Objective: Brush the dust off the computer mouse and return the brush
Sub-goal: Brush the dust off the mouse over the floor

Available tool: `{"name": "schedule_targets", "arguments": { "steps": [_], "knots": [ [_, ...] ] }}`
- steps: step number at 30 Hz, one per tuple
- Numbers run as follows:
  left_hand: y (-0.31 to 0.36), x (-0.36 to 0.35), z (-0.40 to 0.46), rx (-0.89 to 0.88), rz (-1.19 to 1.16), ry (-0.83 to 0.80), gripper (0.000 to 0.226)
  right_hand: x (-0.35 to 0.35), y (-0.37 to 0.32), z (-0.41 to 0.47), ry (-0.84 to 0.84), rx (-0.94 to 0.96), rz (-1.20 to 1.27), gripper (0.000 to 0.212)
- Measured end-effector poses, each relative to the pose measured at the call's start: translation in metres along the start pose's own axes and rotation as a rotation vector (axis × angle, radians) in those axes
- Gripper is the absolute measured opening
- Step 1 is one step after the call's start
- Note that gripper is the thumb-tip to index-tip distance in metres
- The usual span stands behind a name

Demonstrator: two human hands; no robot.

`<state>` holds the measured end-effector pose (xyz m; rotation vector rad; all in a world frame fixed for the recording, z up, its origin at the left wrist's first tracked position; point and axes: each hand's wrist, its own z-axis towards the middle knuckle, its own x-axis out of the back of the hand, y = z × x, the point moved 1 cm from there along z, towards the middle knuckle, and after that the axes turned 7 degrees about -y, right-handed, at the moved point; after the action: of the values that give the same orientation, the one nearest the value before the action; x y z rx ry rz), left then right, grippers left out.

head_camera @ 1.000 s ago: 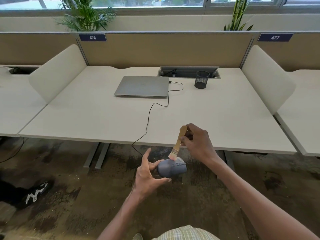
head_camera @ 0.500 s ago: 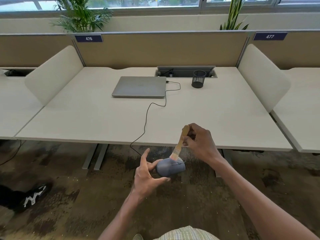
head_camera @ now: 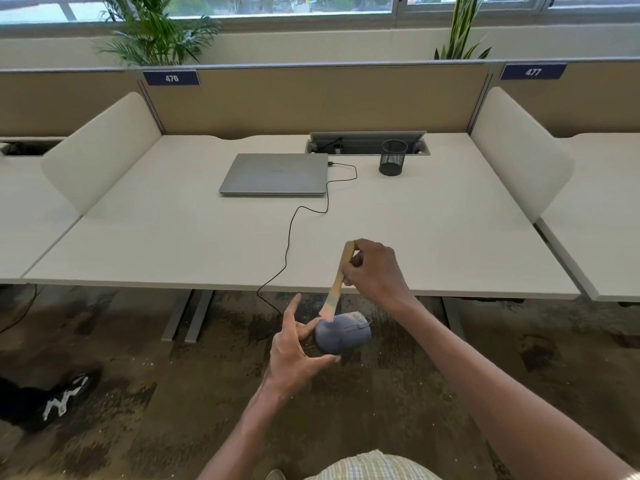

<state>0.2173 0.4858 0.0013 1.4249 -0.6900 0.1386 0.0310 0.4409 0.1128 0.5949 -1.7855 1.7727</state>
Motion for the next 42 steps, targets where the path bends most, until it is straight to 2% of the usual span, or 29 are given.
{"name": "schedule_targets", "arguments": {
  "steps": [7,10,13,17,27,31,34,37,42],
  "knots": [
    [-0.003,0.001,-0.002,-0.052,0.0,0.0,0.134,-0.005,0.014,0.018,-0.083,-0.164,-0.087,0.014],
    [-0.008,-0.001,-0.004,-0.05,0.005,-0.014,0.134,-0.001,0.022,0.019,-0.092,-0.188,-0.139,0.01],
    [-0.009,-0.001,-0.005,-0.035,0.005,-0.012,0.134,0.001,0.025,0.019,-0.051,-0.171,-0.106,0.004],
    [-0.006,0.003,-0.003,-0.024,-0.008,-0.002,0.135,0.0,0.017,0.017,-0.05,-0.144,0.026,0.009],
    [-0.008,0.002,-0.007,-0.042,-0.02,-0.004,0.132,0.001,0.032,0.01,-0.035,-0.122,-0.049,0.008],
    [-0.007,0.005,-0.008,-0.038,-0.034,0.002,0.131,0.009,0.034,0.006,0.022,-0.091,0.047,0.011],
    [-0.007,0.009,-0.007,-0.037,-0.045,0.013,0.127,0.013,0.032,0.0,-0.002,-0.045,0.183,0.018],
    [-0.009,0.012,-0.006,-0.031,-0.069,0.025,0.117,0.012,0.034,-0.006,-0.061,0.013,0.154,0.025],
    [-0.013,0.011,-0.008,-0.019,-0.078,0.031,0.112,0.01,0.039,-0.008,-0.009,0.061,0.149,0.018]
  ]
}}
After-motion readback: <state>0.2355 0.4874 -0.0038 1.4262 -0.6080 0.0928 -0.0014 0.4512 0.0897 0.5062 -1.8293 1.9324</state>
